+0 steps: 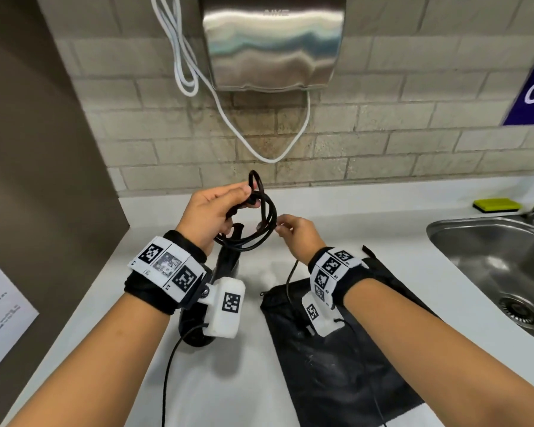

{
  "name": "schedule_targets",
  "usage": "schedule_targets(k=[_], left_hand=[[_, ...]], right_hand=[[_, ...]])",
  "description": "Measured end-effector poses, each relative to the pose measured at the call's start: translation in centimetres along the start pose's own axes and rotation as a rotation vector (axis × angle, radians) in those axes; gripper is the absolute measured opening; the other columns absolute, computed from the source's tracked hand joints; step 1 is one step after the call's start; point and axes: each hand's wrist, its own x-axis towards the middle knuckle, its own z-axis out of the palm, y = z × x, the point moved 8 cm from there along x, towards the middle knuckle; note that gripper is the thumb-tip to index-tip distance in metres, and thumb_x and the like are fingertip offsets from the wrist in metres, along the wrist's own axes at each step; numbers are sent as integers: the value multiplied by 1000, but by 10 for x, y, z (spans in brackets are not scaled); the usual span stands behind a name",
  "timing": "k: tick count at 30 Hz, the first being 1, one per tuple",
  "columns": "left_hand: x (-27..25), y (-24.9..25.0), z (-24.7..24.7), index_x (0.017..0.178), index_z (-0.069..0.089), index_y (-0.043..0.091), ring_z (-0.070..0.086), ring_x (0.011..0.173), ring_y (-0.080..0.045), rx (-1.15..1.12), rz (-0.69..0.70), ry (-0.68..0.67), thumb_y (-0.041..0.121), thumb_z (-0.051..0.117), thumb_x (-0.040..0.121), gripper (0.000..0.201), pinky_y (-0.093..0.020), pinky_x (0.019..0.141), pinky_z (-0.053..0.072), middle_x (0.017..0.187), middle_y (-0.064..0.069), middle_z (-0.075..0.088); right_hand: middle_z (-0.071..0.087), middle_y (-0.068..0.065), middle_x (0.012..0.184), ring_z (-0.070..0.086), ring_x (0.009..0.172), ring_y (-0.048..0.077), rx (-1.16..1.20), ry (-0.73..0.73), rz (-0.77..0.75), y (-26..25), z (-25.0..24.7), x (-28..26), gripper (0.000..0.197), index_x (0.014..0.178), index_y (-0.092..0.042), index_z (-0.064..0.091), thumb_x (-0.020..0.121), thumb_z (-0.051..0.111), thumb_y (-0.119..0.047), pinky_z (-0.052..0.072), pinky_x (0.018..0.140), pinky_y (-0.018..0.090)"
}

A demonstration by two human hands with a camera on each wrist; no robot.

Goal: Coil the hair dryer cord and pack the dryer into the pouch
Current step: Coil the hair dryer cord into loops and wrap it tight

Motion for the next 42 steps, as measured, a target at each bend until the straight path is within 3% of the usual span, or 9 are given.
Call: schedule_targets(k=[3, 8, 12, 15, 18, 28, 33, 38, 42], left_hand=[[-1, -1, 0, 86, 66, 12, 58, 44, 1, -37, -45, -29, 9, 49, 91, 18, -15, 36, 18, 65, 6, 71], [2, -7, 10, 85, 70, 14, 62, 68, -9, 34, -37, -92, 9, 55, 88, 16, -17, 38, 17, 70, 2, 72], [4, -3, 12, 102, 67, 0, 64, 68, -8, 18, -4, -91, 8, 54, 89, 20, -15, 36, 20, 74, 4, 73], [5, -4, 9, 100, 69, 5, 50, 79, -25, 70, 22, -81, 11, 57, 88, 18, -14, 36, 23, 77, -1, 72], [4, -1, 10, 104, 67, 2, 56, 79, -20, 108, 44, -80, 10, 57, 88, 20, -10, 38, 29, 76, -1, 70], [7, 4, 1, 90, 69, 28, 59, 76, -12, 106, 59, -95, 17, 56, 90, 17, -14, 38, 24, 80, -5, 69], [6, 1, 4, 94, 69, 24, 44, 43, 1, 116, 31, -119, 18, 54, 91, 16, -13, 36, 24, 80, 2, 69], [3, -1, 5, 85, 68, 21, 42, 42, 0, 73, 0, -156, 24, 54, 90, 16, -14, 38, 21, 67, 11, 69], [4, 0, 0, 94, 70, 19, 45, 56, -6, 126, -2, -127, 28, 65, 80, 17, -13, 38, 24, 90, -7, 70]], right_hand=[[55, 10, 84, 49, 80, 21, -148, 70, 235, 52, -27, -2, 19, 103, -3, 66, 91, 51, -7, 35, 70, 22], [62, 14, 95, 52, 81, 22, -353, 11, 347, 85, -34, -14, 22, 104, -4, 66, 92, 48, -6, 40, 71, 25], [60, 9, 116, 56, 101, 24, -361, 93, 108, 37, -39, -21, 27, 112, -16, 62, 89, 49, -8, 43, 88, 26], [62, 0, 100, 56, 88, 11, 3, 213, -188, -40, -51, -34, 24, 112, -16, 61, 93, 46, -19, 43, 77, 16], [61, -13, 86, 56, 79, -2, 253, 207, -383, -103, -56, -49, 26, 105, -23, 60, 90, 39, -28, 45, 76, 17], [63, -19, 59, 51, 50, -4, 446, 145, -381, -114, -37, -52, 27, 79, -21, 58, 85, 56, 5, 40, 53, 11], [46, -2, 83, 47, 64, -8, 456, 233, -428, -114, -33, -60, 14, 80, -20, 61, 74, 64, -8, 41, 62, 9], [37, -7, 87, 42, 76, -1, 435, 179, -433, -115, -28, -53, 19, 77, -27, 61, 68, 68, -12, 38, 70, 18], [43, -8, 85, 45, 78, 5, 328, 136, -479, -120, -25, -51, 22, 77, -34, 51, 67, 70, -27, 37, 68, 17]])
